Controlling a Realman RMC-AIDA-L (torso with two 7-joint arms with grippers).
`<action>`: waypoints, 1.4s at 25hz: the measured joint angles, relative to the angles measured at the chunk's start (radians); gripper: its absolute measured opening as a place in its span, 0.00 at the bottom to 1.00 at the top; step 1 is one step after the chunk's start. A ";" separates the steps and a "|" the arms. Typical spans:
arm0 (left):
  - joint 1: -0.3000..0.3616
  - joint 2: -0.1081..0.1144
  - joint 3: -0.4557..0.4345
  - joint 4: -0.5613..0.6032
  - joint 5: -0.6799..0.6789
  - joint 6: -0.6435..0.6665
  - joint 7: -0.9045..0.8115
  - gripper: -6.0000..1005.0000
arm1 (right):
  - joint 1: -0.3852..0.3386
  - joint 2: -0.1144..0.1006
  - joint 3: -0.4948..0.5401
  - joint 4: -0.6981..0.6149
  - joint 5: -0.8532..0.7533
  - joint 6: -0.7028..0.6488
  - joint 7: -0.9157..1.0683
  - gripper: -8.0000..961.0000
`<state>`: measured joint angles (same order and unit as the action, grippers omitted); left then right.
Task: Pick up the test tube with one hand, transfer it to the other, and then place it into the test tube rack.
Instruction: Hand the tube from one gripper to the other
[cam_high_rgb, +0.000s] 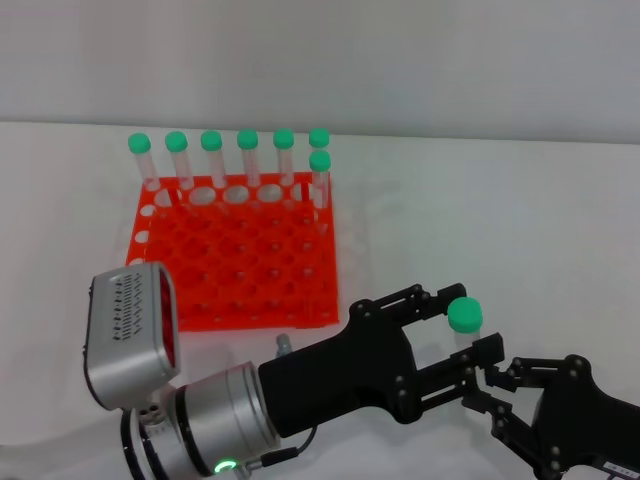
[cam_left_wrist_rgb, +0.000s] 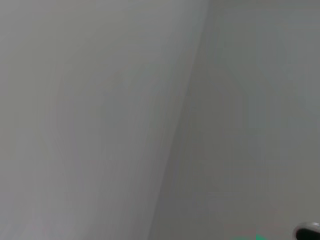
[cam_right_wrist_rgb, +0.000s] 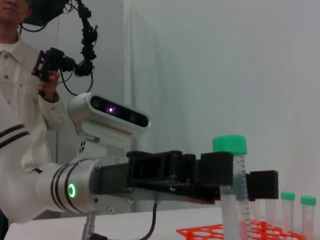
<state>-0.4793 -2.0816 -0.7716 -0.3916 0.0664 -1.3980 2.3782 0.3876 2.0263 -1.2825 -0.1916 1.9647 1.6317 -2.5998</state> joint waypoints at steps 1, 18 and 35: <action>0.000 0.000 0.000 -0.005 0.000 0.006 0.000 0.62 | -0.002 -0.001 0.000 -0.001 0.000 -0.006 0.000 0.20; 0.009 -0.005 0.001 -0.055 0.037 0.073 0.048 0.24 | -0.007 -0.007 0.004 -0.002 0.000 -0.024 0.000 0.20; 0.013 -0.004 -0.004 -0.069 0.036 0.072 0.050 0.22 | -0.009 -0.012 0.007 -0.001 0.009 -0.059 0.014 0.23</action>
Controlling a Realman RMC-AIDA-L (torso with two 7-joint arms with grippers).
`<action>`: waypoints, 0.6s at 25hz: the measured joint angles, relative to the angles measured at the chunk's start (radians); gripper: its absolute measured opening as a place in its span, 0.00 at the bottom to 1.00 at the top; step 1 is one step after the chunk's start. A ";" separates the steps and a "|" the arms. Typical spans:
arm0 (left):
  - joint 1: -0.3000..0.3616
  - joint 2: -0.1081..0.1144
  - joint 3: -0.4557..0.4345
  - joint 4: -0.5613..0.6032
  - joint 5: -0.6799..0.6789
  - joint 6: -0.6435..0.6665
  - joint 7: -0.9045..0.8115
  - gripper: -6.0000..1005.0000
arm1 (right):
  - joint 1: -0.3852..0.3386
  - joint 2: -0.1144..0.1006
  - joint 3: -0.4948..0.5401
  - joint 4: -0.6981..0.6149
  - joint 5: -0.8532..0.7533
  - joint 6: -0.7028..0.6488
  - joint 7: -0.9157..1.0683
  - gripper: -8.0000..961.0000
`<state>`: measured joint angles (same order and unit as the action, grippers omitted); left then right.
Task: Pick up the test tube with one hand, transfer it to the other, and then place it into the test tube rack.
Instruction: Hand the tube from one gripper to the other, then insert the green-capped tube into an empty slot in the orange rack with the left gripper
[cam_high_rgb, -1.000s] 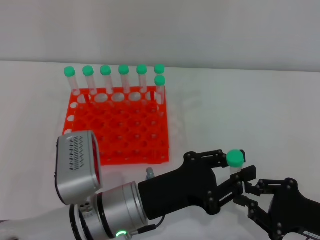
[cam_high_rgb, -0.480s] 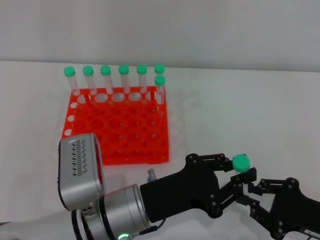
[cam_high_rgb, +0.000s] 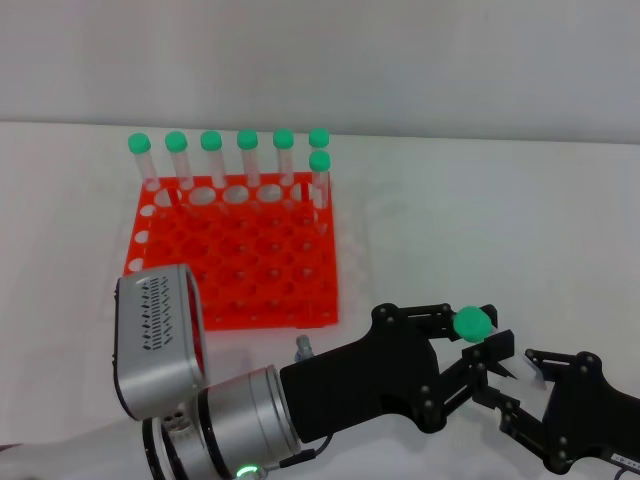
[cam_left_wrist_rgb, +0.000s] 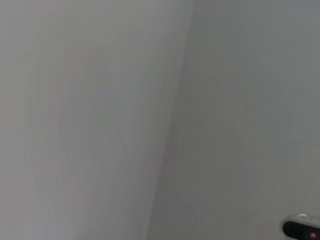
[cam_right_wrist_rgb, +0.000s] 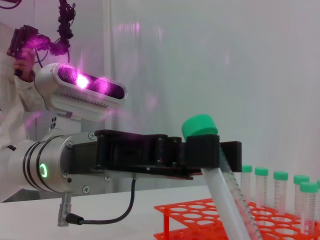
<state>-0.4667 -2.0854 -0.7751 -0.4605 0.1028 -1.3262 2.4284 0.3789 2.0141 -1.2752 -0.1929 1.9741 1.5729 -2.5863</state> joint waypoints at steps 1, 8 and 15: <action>0.003 0.000 -0.002 0.000 0.000 -0.001 0.001 0.22 | 0.000 0.000 0.000 0.000 0.000 0.000 0.000 0.24; 0.030 0.005 -0.033 -0.003 -0.028 -0.026 0.036 0.22 | -0.006 -0.001 0.060 0.006 0.003 -0.039 0.011 0.34; 0.151 0.004 -0.256 0.005 -0.035 -0.100 0.154 0.22 | -0.061 -0.010 0.198 -0.001 0.004 -0.156 0.032 0.58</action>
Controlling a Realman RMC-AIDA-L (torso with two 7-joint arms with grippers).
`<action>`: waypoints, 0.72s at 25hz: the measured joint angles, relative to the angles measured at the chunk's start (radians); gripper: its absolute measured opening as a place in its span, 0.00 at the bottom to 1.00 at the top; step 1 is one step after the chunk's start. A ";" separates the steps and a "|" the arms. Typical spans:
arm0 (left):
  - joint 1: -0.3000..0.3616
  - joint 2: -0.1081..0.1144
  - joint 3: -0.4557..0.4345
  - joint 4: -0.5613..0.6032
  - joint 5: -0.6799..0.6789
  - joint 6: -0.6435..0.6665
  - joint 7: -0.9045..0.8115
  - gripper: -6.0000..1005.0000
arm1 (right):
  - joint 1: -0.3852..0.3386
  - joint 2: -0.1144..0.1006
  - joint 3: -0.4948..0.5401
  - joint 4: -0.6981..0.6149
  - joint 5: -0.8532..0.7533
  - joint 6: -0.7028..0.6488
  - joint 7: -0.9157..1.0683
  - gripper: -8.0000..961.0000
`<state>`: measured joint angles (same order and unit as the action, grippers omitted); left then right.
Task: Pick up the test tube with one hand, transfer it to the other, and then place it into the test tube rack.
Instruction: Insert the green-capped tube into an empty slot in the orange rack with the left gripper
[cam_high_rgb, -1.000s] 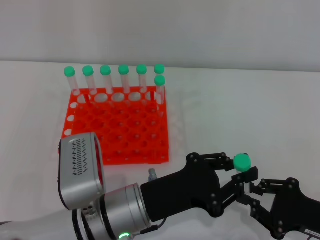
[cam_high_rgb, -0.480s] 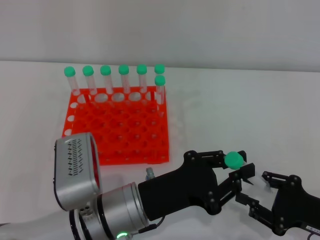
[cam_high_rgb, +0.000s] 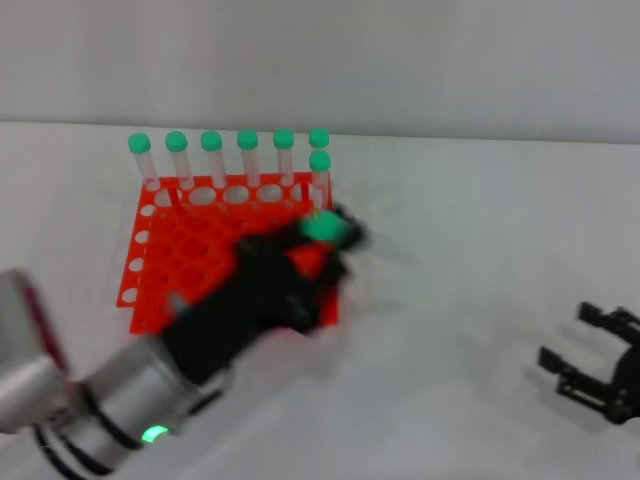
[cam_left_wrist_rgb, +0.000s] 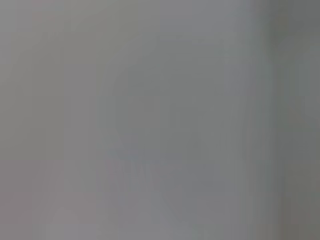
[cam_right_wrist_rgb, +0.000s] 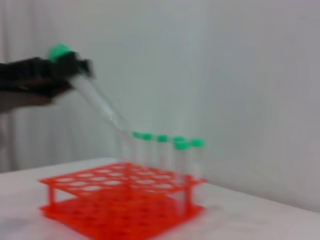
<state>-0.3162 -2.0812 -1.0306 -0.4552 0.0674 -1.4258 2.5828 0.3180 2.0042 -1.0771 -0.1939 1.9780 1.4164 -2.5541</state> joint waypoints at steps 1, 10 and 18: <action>0.019 -0.002 -0.037 0.001 -0.010 -0.003 0.013 0.22 | -0.010 -0.001 0.026 0.000 0.000 -0.006 -0.003 0.61; 0.062 0.000 -0.145 0.023 -0.210 0.028 0.043 0.22 | -0.067 -0.004 0.251 -0.001 0.000 0.006 -0.015 0.91; -0.026 0.017 -0.145 -0.036 -0.232 0.326 -0.122 0.22 | -0.064 -0.002 0.270 -0.001 -0.001 0.014 -0.015 0.91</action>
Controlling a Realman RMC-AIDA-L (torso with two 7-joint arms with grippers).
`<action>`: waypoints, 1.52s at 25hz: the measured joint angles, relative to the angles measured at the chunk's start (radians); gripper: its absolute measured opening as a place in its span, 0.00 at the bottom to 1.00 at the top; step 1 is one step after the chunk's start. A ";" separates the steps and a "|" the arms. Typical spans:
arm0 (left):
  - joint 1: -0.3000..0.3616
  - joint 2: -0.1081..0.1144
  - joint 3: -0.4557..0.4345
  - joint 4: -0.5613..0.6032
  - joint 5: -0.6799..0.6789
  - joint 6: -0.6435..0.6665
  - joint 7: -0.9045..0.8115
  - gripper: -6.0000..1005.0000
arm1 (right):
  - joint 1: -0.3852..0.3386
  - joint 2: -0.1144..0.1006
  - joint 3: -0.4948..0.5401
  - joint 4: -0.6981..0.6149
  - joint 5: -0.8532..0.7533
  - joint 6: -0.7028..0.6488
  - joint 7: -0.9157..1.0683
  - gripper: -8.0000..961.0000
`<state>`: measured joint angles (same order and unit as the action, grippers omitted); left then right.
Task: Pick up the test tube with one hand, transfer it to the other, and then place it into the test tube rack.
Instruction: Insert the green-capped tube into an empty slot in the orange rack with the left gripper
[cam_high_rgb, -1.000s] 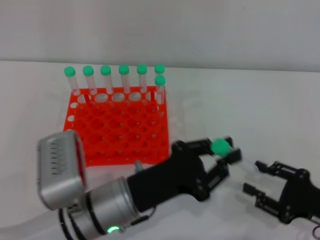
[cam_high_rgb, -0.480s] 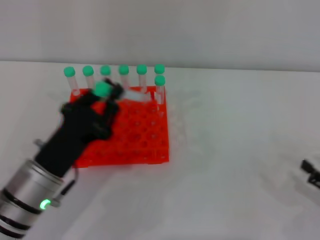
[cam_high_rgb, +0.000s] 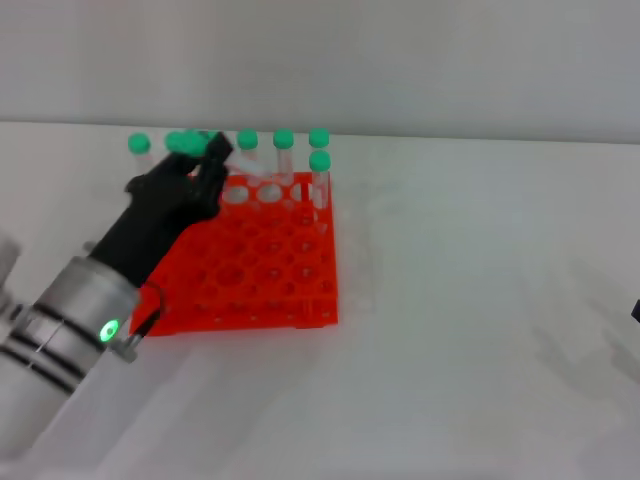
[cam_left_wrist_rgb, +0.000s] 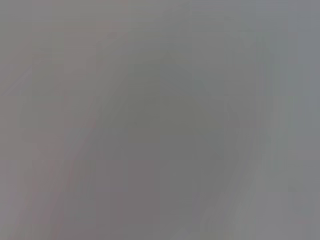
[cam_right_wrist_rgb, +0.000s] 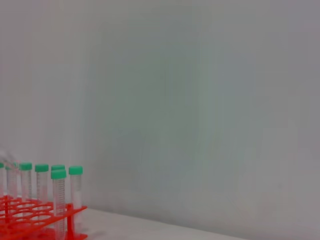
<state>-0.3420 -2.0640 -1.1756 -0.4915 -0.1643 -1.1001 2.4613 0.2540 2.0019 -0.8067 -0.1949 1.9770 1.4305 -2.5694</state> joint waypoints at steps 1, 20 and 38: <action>0.000 0.000 0.000 0.000 0.000 0.000 0.000 0.22 | 0.001 0.000 0.000 0.000 0.000 0.000 0.000 0.91; 0.144 -0.015 -0.056 -0.622 0.377 0.712 -0.063 0.22 | -0.019 -0.005 0.001 -0.037 -0.001 -0.019 0.000 0.91; 0.206 -0.021 -0.039 -0.941 0.384 1.231 -0.030 0.22 | -0.017 -0.005 0.045 -0.038 0.000 -0.036 -0.001 0.91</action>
<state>-0.1360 -2.0846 -1.2146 -1.4324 0.2199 0.1306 2.4313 0.2374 1.9972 -0.7613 -0.2332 1.9773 1.3942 -2.5700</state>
